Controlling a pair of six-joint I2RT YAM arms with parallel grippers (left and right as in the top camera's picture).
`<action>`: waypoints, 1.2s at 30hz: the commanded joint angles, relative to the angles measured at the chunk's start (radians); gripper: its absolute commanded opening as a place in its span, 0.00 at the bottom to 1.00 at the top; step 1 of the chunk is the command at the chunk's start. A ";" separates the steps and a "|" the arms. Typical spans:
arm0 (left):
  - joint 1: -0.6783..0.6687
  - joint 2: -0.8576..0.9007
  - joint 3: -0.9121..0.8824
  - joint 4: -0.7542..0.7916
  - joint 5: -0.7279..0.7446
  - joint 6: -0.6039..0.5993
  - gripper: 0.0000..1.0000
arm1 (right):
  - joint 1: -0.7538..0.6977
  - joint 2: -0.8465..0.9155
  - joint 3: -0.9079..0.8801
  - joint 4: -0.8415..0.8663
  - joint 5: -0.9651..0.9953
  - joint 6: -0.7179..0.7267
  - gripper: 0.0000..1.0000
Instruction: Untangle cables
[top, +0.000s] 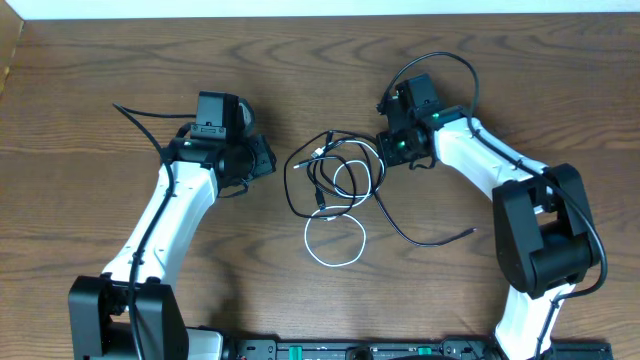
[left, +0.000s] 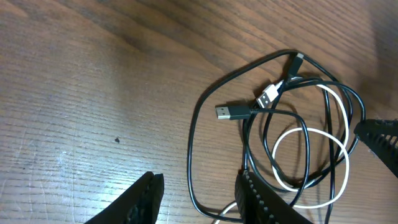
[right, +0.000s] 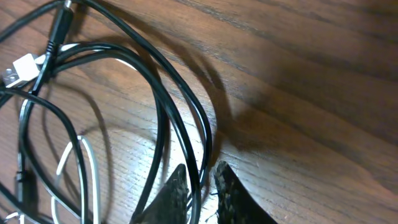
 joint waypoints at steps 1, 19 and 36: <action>-0.003 0.006 0.015 -0.003 -0.010 0.006 0.43 | 0.003 -0.021 -0.006 0.002 0.067 -0.006 0.09; -0.003 0.006 0.015 -0.003 -0.010 0.006 0.43 | 0.000 -0.036 0.012 -0.057 0.115 -0.026 0.16; -0.003 0.081 0.015 -0.002 -0.052 0.006 0.43 | 0.011 -0.066 0.036 -0.086 -0.066 -0.021 0.17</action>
